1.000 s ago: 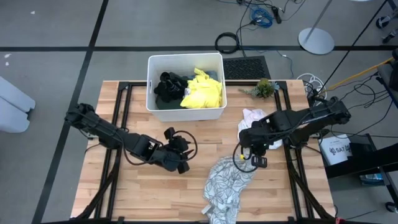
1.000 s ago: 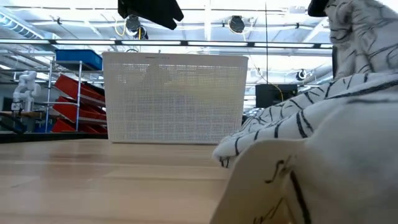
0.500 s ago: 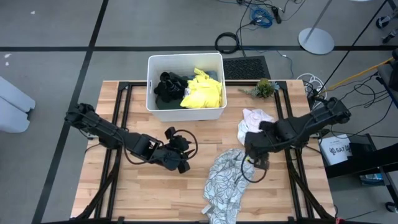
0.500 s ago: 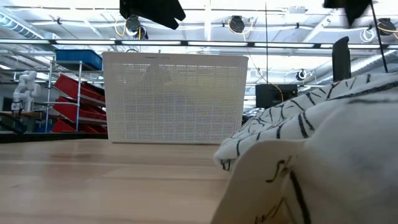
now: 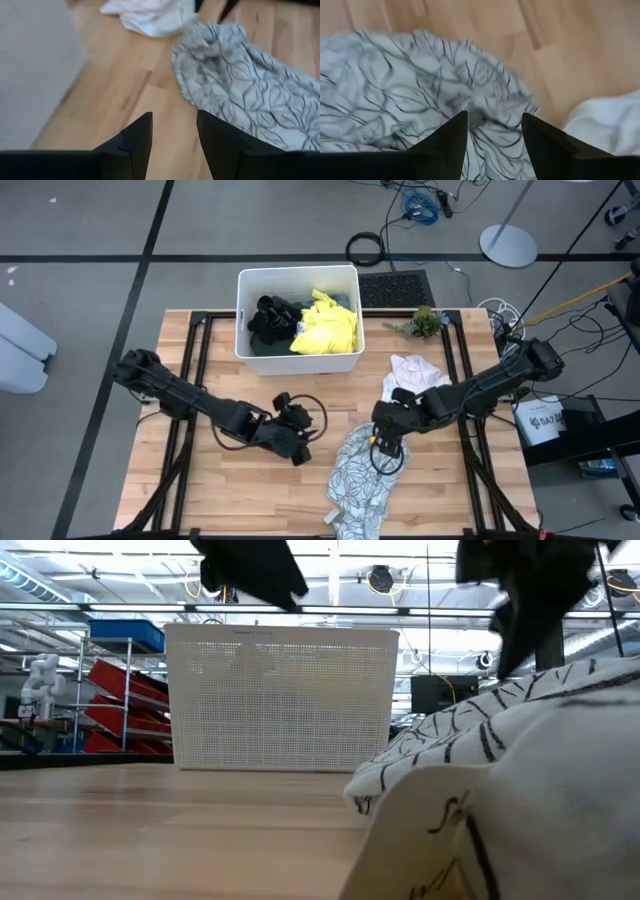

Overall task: Fold laundry
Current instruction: Fold the white patterned shirt

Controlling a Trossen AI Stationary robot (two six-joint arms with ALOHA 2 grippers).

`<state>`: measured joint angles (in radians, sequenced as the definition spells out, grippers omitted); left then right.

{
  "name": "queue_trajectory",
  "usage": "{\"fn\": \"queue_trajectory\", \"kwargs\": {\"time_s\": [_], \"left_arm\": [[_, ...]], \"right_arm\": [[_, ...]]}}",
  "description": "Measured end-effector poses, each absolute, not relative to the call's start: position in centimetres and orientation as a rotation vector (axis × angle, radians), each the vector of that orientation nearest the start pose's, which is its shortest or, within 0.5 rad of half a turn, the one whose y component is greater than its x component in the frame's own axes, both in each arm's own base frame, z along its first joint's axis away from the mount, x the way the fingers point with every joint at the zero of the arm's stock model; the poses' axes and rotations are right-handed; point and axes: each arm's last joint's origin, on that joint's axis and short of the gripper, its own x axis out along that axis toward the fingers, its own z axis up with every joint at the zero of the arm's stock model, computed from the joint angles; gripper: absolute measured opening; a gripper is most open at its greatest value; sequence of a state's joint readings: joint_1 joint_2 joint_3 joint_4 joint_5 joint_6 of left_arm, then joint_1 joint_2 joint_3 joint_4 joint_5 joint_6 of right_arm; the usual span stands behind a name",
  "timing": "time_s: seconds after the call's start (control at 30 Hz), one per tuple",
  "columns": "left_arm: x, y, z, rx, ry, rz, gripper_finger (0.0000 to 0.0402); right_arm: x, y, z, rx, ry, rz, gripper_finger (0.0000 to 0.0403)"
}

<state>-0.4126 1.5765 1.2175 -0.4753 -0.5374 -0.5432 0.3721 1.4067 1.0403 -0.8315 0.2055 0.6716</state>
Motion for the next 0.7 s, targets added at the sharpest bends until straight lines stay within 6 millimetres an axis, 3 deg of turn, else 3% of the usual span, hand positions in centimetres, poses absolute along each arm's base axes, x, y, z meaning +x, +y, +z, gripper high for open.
{"fn": "queue_trajectory", "kwargs": {"time_s": [0.17,0.33,0.47,0.57,0.7], "left_arm": [[32.6,-12.5,24.6,-0.124,0.725,0.309,0.0164],[36.0,-13.0,22.7,-0.269,0.627,0.165,0.0164],[39.0,-13.3,20.5,-0.46,0.55,0.009,0.0164],[40.2,-12.2,17.9,-0.583,0.579,0.075,0.0164],[41.2,-10.5,14.3,-0.59,0.622,0.195,0.0164]], "right_arm": [[23.8,9.0,20.1,0.341,1.177,-0.166,0.0172],[23.1,9.1,17.5,0.409,1.234,-0.125,0.0171],[22.8,9.0,16.7,0.4,1.266,-0.142,0.0171],[22.9,9.0,16.7,0.398,1.249,-0.146,0.0171],[23.1,9.2,16.8,0.375,1.205,-0.152,0.0171]]}}
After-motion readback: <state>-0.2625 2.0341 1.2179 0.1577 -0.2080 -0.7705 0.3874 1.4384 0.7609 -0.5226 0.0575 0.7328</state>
